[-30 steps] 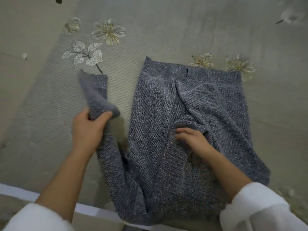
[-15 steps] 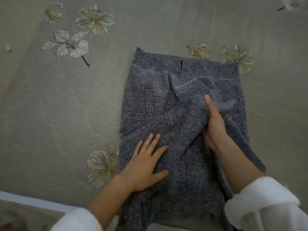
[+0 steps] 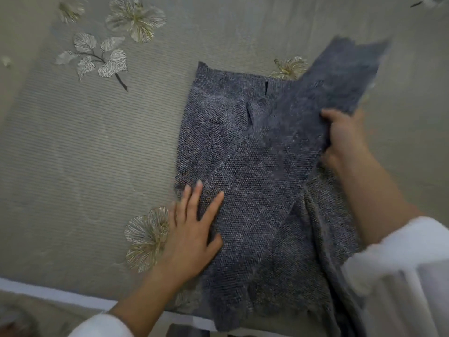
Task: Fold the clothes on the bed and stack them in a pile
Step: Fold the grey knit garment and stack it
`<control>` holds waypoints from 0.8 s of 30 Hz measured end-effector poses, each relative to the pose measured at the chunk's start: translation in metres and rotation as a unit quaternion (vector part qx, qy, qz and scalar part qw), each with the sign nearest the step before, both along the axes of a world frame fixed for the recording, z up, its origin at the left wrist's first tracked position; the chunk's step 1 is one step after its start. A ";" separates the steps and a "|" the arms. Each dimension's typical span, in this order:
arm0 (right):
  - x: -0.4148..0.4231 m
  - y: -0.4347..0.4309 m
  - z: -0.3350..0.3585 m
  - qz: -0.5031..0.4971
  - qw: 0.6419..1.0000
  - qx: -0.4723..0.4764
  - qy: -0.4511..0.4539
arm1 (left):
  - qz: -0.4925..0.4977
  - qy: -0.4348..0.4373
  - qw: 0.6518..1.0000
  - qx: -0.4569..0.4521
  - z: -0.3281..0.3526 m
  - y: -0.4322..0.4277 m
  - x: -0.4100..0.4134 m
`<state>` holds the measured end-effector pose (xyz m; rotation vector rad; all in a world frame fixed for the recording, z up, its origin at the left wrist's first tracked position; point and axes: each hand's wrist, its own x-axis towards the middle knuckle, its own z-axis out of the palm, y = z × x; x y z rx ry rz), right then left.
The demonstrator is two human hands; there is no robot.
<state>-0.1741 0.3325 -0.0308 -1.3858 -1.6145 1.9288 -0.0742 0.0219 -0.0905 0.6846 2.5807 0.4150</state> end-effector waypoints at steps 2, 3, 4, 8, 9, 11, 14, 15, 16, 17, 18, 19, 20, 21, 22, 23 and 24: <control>0.019 0.000 -0.020 0.053 0.978 0.098 -0.177 | -0.036 -0.004 0.999 0.012 0.001 0.009 0.014; 0.032 -0.004 -0.028 0.098 0.957 0.133 -0.240 | -0.058 -0.015 0.998 0.011 0.001 0.013 0.020; 0.045 -0.009 -0.033 0.140 0.941 0.158 -0.265 | -0.080 -0.028 0.996 0.011 0.001 0.017 0.026; 0.077 -0.036 -0.041 0.208 0.908 0.274 -0.241 | -0.115 -0.066 0.991 0.032 -0.001 0.023 0.042; 0.083 -0.043 -0.041 0.201 0.901 0.295 -0.246 | -0.114 -0.072 0.990 0.033 0.001 0.023 0.045; 0.093 -0.057 -0.039 0.186 0.889 0.329 -0.259 | -0.119 -0.085 0.989 0.031 0.005 0.024 0.052; 0.105 -0.073 -0.033 0.181 0.875 0.374 -0.249 | -0.150 -0.101 0.983 -0.009 0.010 0.028 0.062; 0.109 -0.077 -0.031 0.186 0.876 0.377 -0.237 | -0.150 -0.110 0.982 -0.022 0.012 0.029 0.064; 0.113 -0.082 -0.031 0.197 0.880 0.373 -0.218 | -0.141 -0.121 0.982 -0.031 0.014 0.031 0.064; 0.119 -0.087 -0.029 0.213 0.887 0.359 -0.197 | -0.127 -0.127 0.983 -0.035 0.018 0.031 0.062; 0.124 -0.093 -0.028 0.233 0.893 0.341 -0.180 | -0.113 -0.124 0.985 -0.038 0.022 0.029 0.060; 0.129 -0.098 -0.028 0.255 0.895 0.326 -0.170 | -0.106 -0.111 0.987 -0.047 0.027 0.026 0.058; 0.135 -0.103 -0.028 0.276 0.892 0.319 -0.165 | -0.106 -0.090 0.988 -0.061 0.031 0.021 0.057; 0.141 -0.108 -0.030 0.294 0.886 0.318 -0.165 | -0.110 -0.067 0.988 -0.081 0.035 0.014 0.058; 0.147 -0.114 -0.032 0.310 0.880 0.319 -0.167 | -0.115 -0.050 0.986 -0.105 0.039 0.006 0.061; 0.154 -0.120 -0.034 0.331 0.871 0.320 -0.171 | -0.120 -0.039 0.983 -0.133 0.042 -0.004 0.066; 0.161 -0.125 -0.035 0.360 0.859 0.320 -0.175 | -0.122 -0.035 0.978 -0.163 0.044 -0.013 0.072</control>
